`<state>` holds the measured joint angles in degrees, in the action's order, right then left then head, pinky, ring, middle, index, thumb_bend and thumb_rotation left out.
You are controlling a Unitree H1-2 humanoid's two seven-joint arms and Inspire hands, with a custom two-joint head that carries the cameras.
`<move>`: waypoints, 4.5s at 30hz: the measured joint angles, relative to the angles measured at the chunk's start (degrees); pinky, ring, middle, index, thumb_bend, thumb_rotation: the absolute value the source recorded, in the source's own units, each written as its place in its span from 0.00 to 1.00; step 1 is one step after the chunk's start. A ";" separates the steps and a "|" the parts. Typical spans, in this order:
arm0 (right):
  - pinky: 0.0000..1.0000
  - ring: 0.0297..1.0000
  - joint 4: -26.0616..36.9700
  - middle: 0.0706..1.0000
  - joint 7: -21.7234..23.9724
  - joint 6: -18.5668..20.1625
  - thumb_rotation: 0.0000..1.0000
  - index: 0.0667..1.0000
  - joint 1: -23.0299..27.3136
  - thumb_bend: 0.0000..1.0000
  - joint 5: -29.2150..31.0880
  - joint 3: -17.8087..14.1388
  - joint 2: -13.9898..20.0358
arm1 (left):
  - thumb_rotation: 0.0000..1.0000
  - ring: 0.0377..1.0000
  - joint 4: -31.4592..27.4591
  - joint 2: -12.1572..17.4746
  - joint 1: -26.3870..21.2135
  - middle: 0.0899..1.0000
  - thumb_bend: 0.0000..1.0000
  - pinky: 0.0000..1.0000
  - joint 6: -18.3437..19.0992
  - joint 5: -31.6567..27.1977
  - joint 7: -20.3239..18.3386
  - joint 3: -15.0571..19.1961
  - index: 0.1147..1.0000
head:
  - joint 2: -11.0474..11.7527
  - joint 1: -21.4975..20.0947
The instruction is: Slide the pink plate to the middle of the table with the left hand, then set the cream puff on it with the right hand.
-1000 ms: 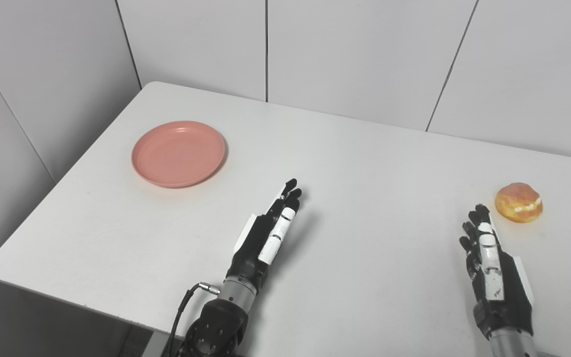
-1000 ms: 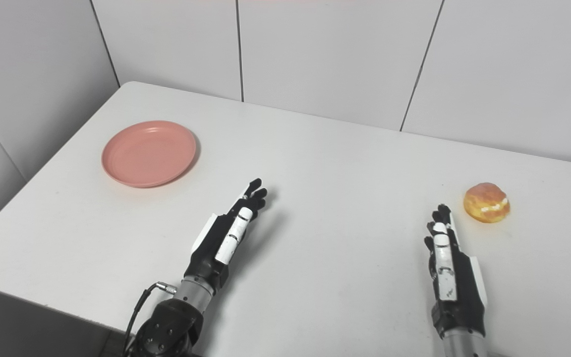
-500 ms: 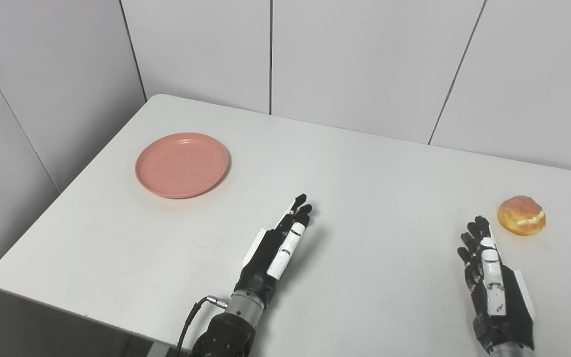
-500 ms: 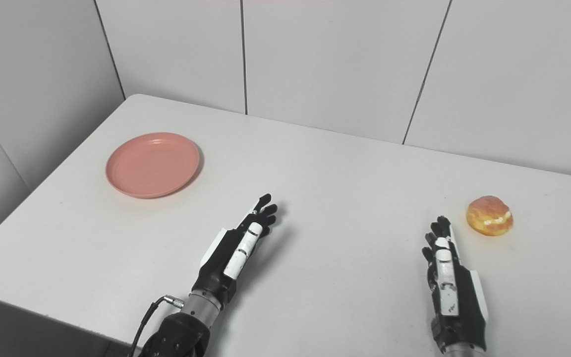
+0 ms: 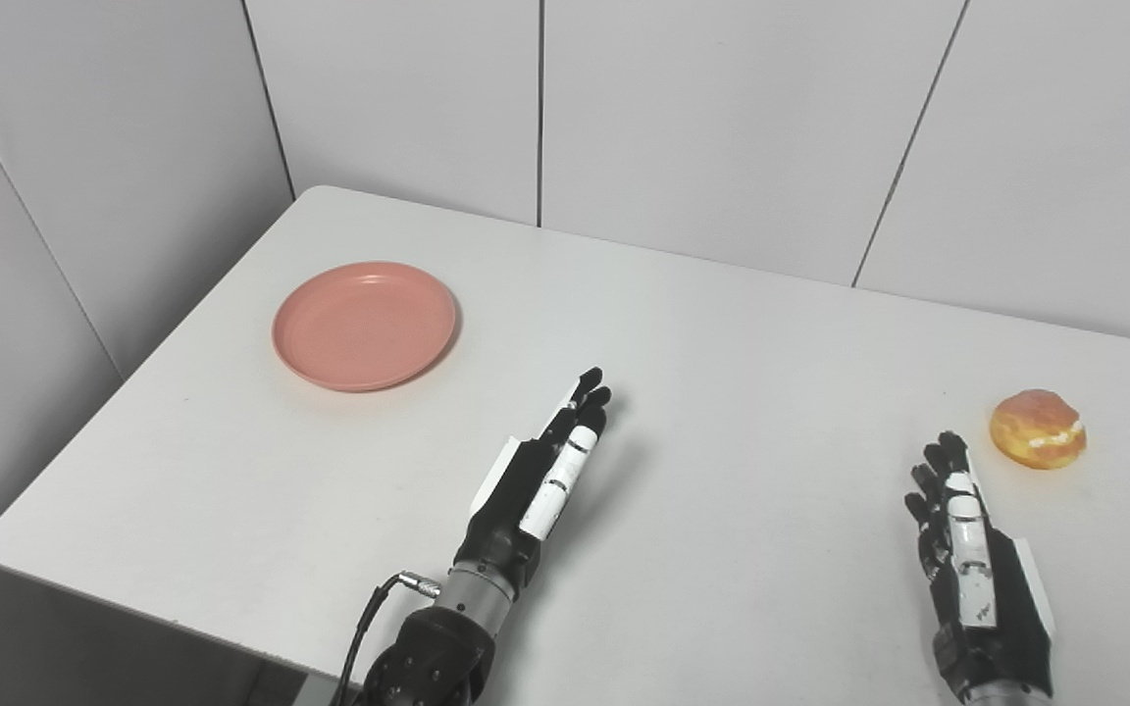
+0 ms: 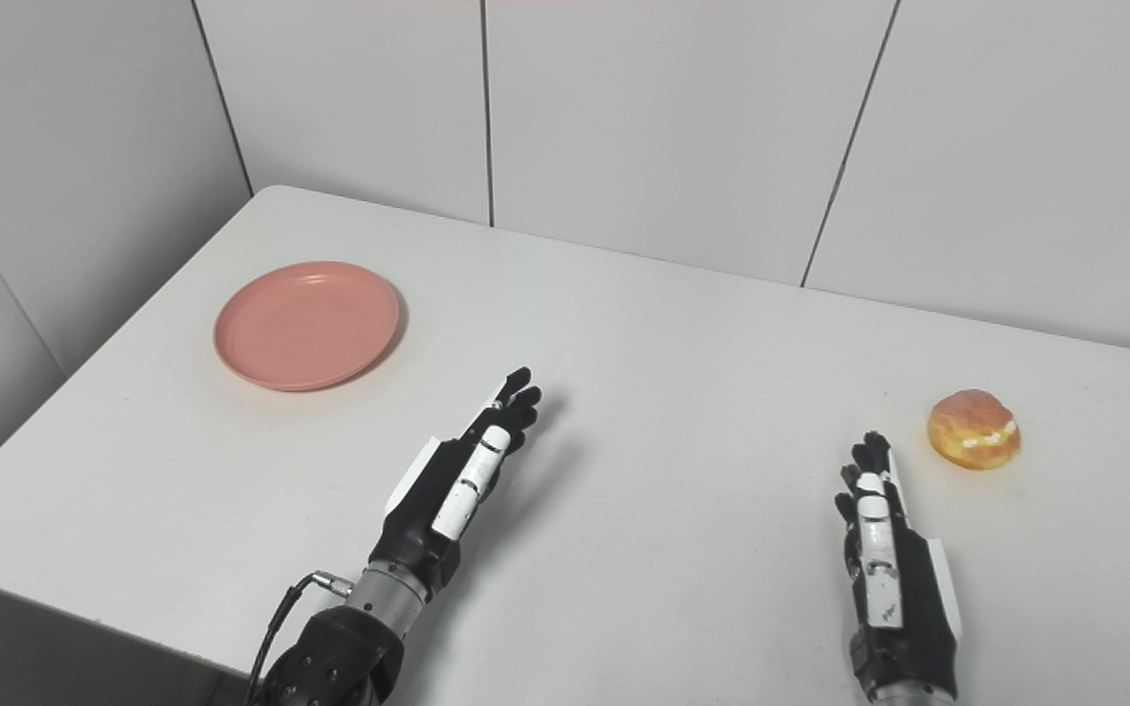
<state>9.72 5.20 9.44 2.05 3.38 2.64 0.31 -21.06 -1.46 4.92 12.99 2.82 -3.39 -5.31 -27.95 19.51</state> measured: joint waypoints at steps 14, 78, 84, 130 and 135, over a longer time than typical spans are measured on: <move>1.00 1.00 -0.02 1.00 -0.80 0.00 1.00 1.00 -0.32 0.15 -0.94 0.27 -0.03 | 1.00 0.98 -12.63 3.38 -5.44 0.99 0.45 1.00 12.17 -6.45 -1.65 4.45 0.98 | 0.00 0.00; 1.00 1.00 -1.10 1.00 -0.56 -0.24 1.00 1.00 -0.31 0.18 -1.39 0.21 0.20 | 1.00 0.87 21.82 25.06 -24.69 0.86 0.39 0.89 -0.74 -16.29 4.64 32.73 0.84 | -0.70 0.26; 1.00 1.00 -1.10 1.00 -0.46 -0.25 1.00 1.00 -0.30 0.19 -1.46 0.30 0.38 | 1.00 0.88 24.33 25.03 -25.27 0.86 0.35 0.89 -0.65 -18.49 4.65 33.03 0.84 | -0.79 0.26; 1.00 1.00 -0.96 1.00 -0.37 -0.23 1.00 1.00 -0.36 0.17 -0.01 0.13 1.28 | 1.00 0.87 41.78 25.00 -25.53 0.86 0.30 0.88 -2.95 -21.82 4.60 33.87 0.83 | -0.88 1.23; 1.00 1.00 -0.88 1.00 -0.34 -0.23 1.00 1.00 -0.36 0.16 0.19 0.04 1.29 | 0.97 0.87 45.07 25.00 -25.53 0.86 0.32 0.86 -4.47 -22.65 4.20 34.61 0.84 | -0.97 1.23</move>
<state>8.84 4.86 9.21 1.70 3.57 2.68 1.60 24.01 23.55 -20.62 8.51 -19.83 0.82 29.30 -28.92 20.74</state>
